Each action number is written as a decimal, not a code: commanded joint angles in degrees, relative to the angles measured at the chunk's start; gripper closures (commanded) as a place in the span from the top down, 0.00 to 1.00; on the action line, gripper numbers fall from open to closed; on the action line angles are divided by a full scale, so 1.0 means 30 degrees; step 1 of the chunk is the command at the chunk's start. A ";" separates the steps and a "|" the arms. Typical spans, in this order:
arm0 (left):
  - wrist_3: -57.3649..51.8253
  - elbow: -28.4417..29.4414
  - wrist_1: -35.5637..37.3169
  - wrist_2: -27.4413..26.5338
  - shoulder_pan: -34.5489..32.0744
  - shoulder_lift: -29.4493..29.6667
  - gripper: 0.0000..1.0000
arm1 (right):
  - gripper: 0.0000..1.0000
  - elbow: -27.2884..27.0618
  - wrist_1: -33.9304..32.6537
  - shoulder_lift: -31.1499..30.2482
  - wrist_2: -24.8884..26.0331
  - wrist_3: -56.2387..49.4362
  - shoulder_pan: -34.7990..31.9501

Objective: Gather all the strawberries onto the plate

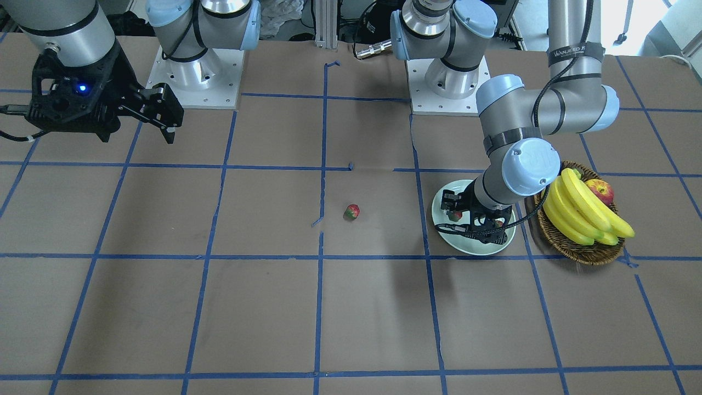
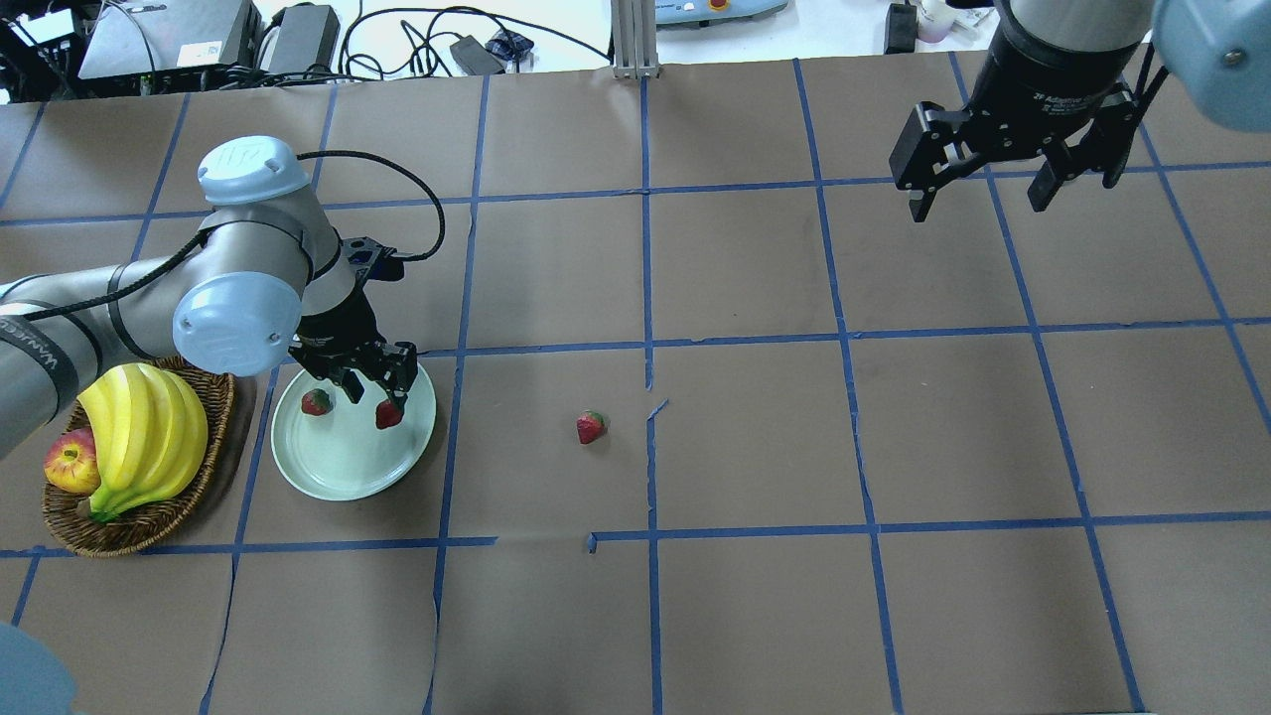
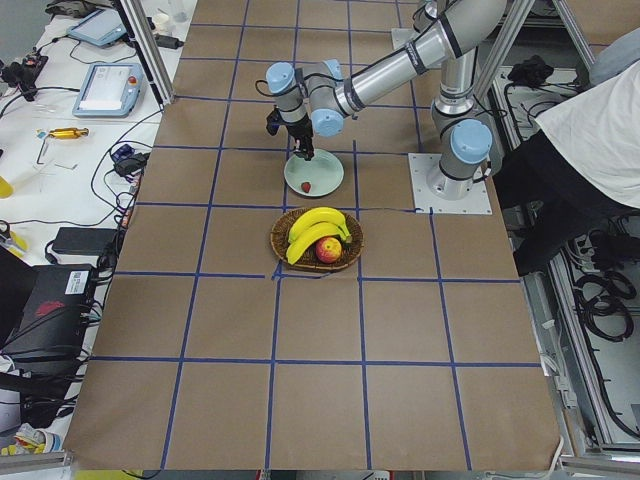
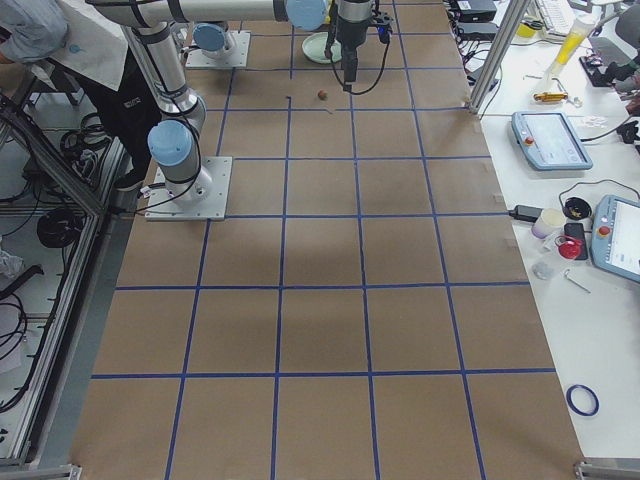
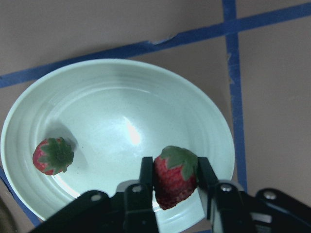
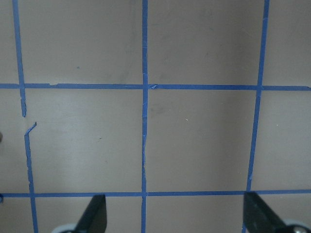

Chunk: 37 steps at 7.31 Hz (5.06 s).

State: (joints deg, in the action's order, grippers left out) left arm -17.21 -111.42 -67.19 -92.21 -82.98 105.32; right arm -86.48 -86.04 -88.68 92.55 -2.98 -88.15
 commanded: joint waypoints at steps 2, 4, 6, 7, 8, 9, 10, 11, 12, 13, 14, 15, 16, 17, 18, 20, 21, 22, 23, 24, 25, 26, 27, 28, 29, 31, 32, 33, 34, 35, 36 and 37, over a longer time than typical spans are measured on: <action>0.7260 0.0546 0.1761 0.0267 -0.3552 -0.0160 1.00 | 1.00 -0.0001 -0.0003 0.0029 0.0000 0.0026 0.0000; 1.1697 0.0755 0.3986 0.1753 -0.6981 0.0630 0.97 | 1.00 -0.0030 0.0026 0.0029 0.0000 0.0026 0.0000; 1.2442 0.0726 0.4931 0.1849 -0.8868 0.1741 0.94 | 1.00 -0.0030 0.0027 0.0029 0.0000 0.0026 0.0029; 1.2212 0.0552 0.4964 0.1762 -0.8932 0.2240 0.91 | 1.00 -0.0030 0.0026 0.0029 0.0000 0.0055 0.0000; 1.1949 0.0463 0.4964 0.1616 -0.8961 0.2419 0.90 | 1.00 -0.0030 0.0055 0.0029 0.0000 0.0026 0.0000; 1.1888 0.0404 0.4964 0.1615 -0.8933 0.2508 0.79 | 1.00 -0.0030 0.0027 0.0029 0.0000 0.0026 0.0000; 1.1829 0.0345 0.4964 0.1354 -0.8961 0.2625 0.60 | 1.00 -0.0030 0.0026 0.0029 0.0000 0.0026 0.0000; 1.1829 0.0374 0.4964 0.1206 -0.8933 0.2626 0.40 | 1.00 -0.0030 0.0026 0.0029 0.0000 0.0026 0.0000; 1.1829 0.0374 0.4964 0.1176 -0.8961 0.2626 0.27 | 1.00 -0.0030 0.0026 0.0029 0.0000 -0.0003 0.0029; 1.1336 0.0519 0.4964 0.1146 -0.8933 0.2365 0.08 | 1.00 -0.0030 0.0026 0.0029 0.0000 -0.0003 0.0029; 0.9794 0.1014 0.4471 0.0334 -0.8526 0.1579 0.05 | 1.00 -0.0030 0.0026 0.0029 0.0000 -0.0003 0.0000; 0.8502 0.1222 0.3480 -0.0486 -0.7246 0.1108 0.05 | 1.00 -0.0030 0.0026 0.0029 0.0000 0.0026 0.0000; 0.7010 0.1079 0.2977 -0.0437 -0.5493 0.0552 0.06 | 1.00 -0.0030 0.0026 0.0029 0.0000 0.0026 0.0000; 0.4849 0.0758 0.2537 -0.0552 -0.3996 0.0140 0.08 | 1.00 -0.0030 -0.0003 0.0029 0.0000 0.0026 0.0000; 0.2594 0.0233 0.2561 -0.0611 -0.2531 -0.0038 0.09 | 1.00 -0.0030 -0.0003 0.0029 0.0000 -0.0003 0.0029; -0.1574 -0.0969 0.2824 -0.1168 0.0516 -0.0186 0.30 | 1.00 -0.0030 0.0055 0.0029 0.0029 0.0026 0.0000; -0.1444 -0.1090 0.2854 -0.1110 0.0588 -0.0215 0.99 | 1.00 -0.0030 0.0027 0.0029 0.0030 -0.0032 0.0000; -0.1095 -0.1033 0.2855 -0.1023 0.0502 -0.0564 1.00 | 1.00 -0.0030 0.0026 0.0029 0.0030 0.0025 0.0000; 0.0156 -0.0336 0.2826 -0.0732 -0.0224 -0.1205 1.00 | 1.00 -0.0030 0.0026 0.0029 0.0030 0.0026 0.0000; 0.1590 0.0976 0.2187 -0.0787 -0.1652 -0.1763 1.00 | 1.00 -0.0030 -0.0032 0.0029 0.0001 -0.0032 0.0000; 0.3982 0.3222 0.0121 -0.0759 -0.3001 -0.1942 1.00 | 1.00 -0.0030 -0.0032 0.0029 0.0000 -0.0004 0.0000; 0.5804 0.5797 -0.2858 0.0170 -0.3884 -0.2002 1.00 | 1.00 -0.0030 -0.0032 0.0029 0.0029 -0.0003 0.0000; 0.5997 0.8027 -0.6136 0.0904 -0.3980 -0.2322 1.00 | 1.00 -0.0030 -0.0003 0.0029 0.0030 0.0026 0.0000; 0.5912 0.9123 -0.7097 0.0883 -0.3894 -0.2818 0.99 | 1.00 -0.0030 -0.0003 0.0029 0.0059 0.0026 0.0029; 0.6056 0.9105 -0.6352 0.0853 -0.3980 -0.3113 1.00 | 1.00 -0.0030 0.0026 0.0029 0.0117 0.0113 0.0000; 0.6086 0.8783 -0.5408 0.0940 -0.4098 -0.3145 1.00 | 1.00 0.0232 -0.0148 0.0029 -0.0029 0.0114 0.0000; 0.6116 0.8724 -0.5436 0.0825 -0.4127 -0.3203 1.00 | 1.00 0.0292 -0.0208 0.0000 -0.0058 0.0114 0.0000; 0.6116 0.8695 -0.5640 0.0737 -0.4128 -0.3233 1.00 | 1.00 0.0292 -0.0295 0.0000 -0.0058 0.0114 -0.0029; 0.6116 0.8723 -0.6164 0.0678 -0.4128 -0.3320 1.00 | 1.00 0.0292 -0.0354 -0.0058 -0.0029 0.0114 -0.0058; 0.6116 0.8811 -0.7155 0.0706 -0.4128 -0.3437 1.00 | 1.00 0.0292 -0.0500 -0.0058 -0.0058 0.0114 -0.0088; 0.6116 0.8812 -0.7339 0.0678 -0.4128 -0.3525 1.00 | 1.00 0.0263 -0.0501 -0.0058 -0.0058 0.0114 -0.0117; 0.6116 0.8783 -0.7428 0.0706 -0.4128 -0.3555 1.00 | 1.00 0.0234 -0.0472 -0.0058 -0.0058 0.0114 -0.0117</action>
State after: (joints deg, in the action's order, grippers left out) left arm 1.14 -85.06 -88.65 -90.12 -95.36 94.87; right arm -85.68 -87.45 -88.85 92.38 -2.64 -88.45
